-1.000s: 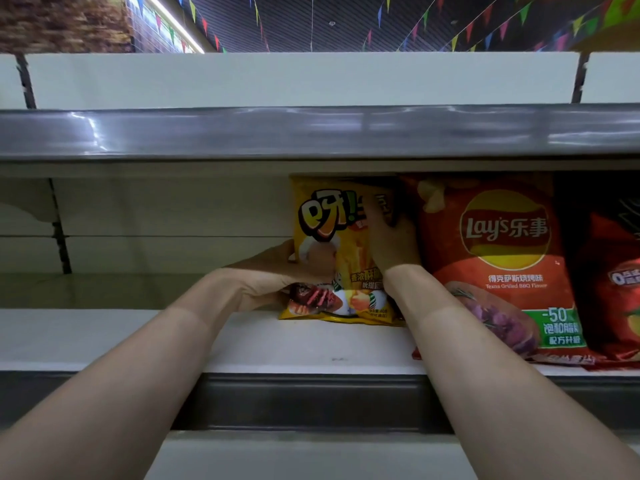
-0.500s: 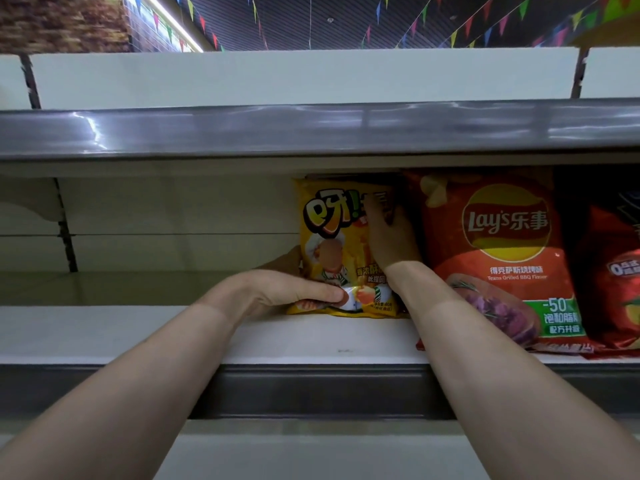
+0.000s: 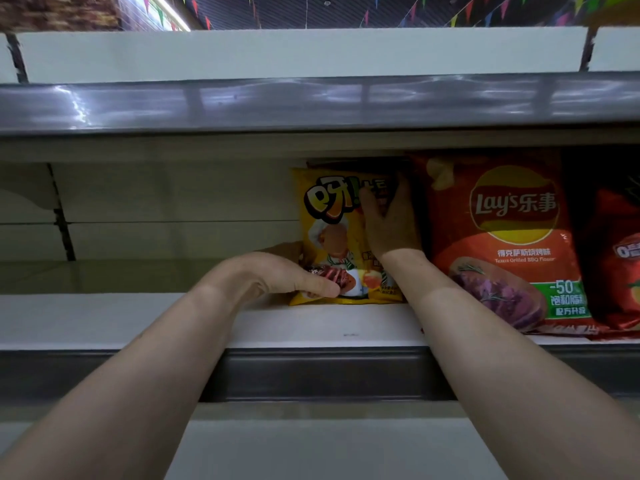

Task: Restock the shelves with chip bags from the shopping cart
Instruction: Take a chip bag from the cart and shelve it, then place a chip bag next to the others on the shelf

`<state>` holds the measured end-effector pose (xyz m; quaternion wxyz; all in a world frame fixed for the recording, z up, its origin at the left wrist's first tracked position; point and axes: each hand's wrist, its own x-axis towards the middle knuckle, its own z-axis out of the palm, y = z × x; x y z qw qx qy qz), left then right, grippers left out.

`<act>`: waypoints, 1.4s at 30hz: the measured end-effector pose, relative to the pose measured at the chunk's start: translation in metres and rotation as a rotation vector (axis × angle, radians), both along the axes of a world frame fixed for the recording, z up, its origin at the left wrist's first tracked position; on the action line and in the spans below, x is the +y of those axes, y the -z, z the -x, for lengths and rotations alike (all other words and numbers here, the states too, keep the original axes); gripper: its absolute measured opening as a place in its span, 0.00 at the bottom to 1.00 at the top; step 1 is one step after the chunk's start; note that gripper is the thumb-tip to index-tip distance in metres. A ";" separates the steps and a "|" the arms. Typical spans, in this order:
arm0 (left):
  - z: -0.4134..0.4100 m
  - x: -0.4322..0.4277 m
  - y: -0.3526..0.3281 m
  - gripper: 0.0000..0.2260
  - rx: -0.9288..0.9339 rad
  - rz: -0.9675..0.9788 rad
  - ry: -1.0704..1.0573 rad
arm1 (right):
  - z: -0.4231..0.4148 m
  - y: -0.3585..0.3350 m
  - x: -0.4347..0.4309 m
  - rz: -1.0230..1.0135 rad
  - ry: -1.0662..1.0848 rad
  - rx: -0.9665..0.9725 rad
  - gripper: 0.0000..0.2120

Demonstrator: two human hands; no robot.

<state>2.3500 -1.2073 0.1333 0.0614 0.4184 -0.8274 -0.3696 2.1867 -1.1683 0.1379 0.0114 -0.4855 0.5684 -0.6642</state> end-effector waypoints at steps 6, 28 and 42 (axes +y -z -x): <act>-0.004 -0.002 -0.002 0.39 0.038 -0.040 0.046 | 0.001 0.000 0.000 0.018 0.014 -0.031 0.31; -0.003 0.002 0.000 0.16 0.303 0.076 -0.126 | 0.000 -0.002 0.002 -0.049 0.062 0.073 0.29; 0.012 0.004 0.004 0.27 0.621 0.363 -0.247 | -0.015 -0.003 0.003 -0.185 0.311 0.767 0.19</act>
